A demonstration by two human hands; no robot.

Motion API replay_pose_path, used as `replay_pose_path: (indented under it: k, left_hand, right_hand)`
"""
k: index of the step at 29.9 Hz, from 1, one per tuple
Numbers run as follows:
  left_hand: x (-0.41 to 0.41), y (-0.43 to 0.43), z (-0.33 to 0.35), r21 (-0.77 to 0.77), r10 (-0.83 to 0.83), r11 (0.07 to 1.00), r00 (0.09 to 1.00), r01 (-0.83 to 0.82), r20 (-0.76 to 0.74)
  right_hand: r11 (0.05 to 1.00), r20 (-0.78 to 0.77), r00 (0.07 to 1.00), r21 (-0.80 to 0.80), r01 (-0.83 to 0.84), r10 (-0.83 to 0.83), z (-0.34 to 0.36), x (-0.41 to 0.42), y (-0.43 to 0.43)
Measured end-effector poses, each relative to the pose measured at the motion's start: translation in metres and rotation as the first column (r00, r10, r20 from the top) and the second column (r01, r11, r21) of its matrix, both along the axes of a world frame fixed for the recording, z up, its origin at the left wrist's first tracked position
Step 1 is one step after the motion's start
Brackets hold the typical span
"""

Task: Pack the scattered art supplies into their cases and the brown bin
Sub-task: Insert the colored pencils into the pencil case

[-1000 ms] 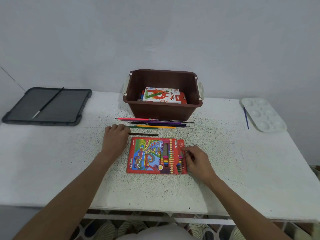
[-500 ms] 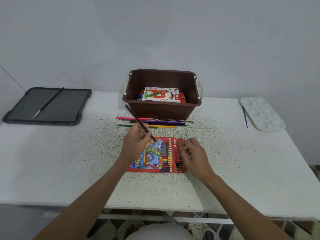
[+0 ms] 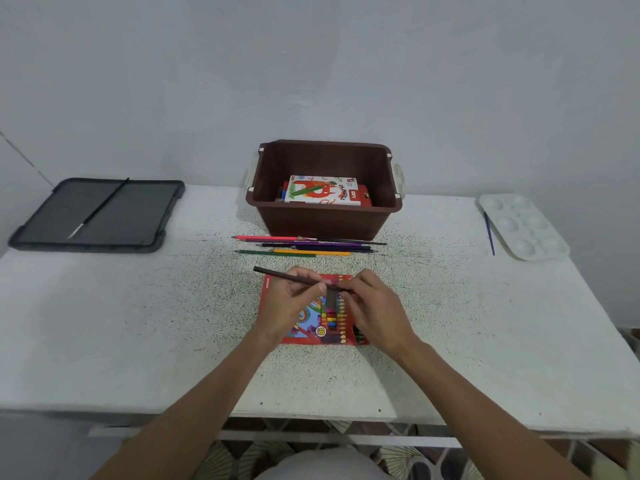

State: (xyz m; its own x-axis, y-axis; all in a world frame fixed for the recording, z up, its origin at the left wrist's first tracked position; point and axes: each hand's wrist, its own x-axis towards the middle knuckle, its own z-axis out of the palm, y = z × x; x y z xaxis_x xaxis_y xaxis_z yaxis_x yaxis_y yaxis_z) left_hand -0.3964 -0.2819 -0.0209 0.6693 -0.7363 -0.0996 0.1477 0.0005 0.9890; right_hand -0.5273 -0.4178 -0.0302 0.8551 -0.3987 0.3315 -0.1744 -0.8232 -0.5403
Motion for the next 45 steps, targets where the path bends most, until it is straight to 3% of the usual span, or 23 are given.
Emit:
replay_pose_path:
  k: [6,8,12,17,21,28,37,41,45]
  left_hand:
    - [0.026,0.017,-0.005,0.049,0.159,0.986,0.987,-0.161,0.033]
    - [0.036,0.024,-0.014,0.122,0.183,0.972,0.971,-0.202,0.151]
    - [0.046,0.039,-0.036,0.280,0.066,0.919,0.808,-0.278,0.586]
    - [0.048,0.055,-0.065,0.346,-0.145,0.913,0.620,-0.216,0.771]
    - [0.045,0.059,-0.074,0.346,-0.169,0.910,0.555,-0.230,0.814]
    - [0.046,0.060,-0.079,0.316,-0.164,0.921,0.508,-0.229,0.846]
    - [0.047,0.059,-0.081,0.302,-0.166,0.927,0.481,-0.221,0.861]
    - [0.047,0.059,-0.077,0.325,-0.184,0.923,0.506,-0.207,0.842]
    - [0.055,0.059,-0.071,0.347,-0.200,0.918,0.527,-0.195,0.826]
  right_hand:
    - [0.992,-0.104,0.992,-0.112,0.063,-0.075,-0.011,-0.027,-0.036]
    - [0.980,-0.147,0.979,-0.161,0.121,-0.145,-0.013,-0.042,-0.052]
    - [0.935,-0.224,0.929,-0.268,0.231,-0.294,-0.013,-0.073,-0.080]
    - [0.902,-0.278,0.886,-0.338,0.270,-0.370,-0.009,-0.094,-0.099]
    - [0.888,-0.273,0.884,-0.376,0.264,-0.379,-0.005,-0.094,-0.102]
    - [0.928,-0.221,0.957,-0.360,0.100,-0.189,-0.018,-0.071,-0.066]
    - [0.987,-0.171,0.985,-0.155,-0.044,0.017,-0.030,-0.029,-0.015]
    - [0.983,-0.062,0.997,-0.178,-0.045,0.035,-0.026,-0.026,-0.008]
    - [0.971,-0.050,0.996,-0.225,-0.084,0.075,-0.028,-0.031,-0.008]
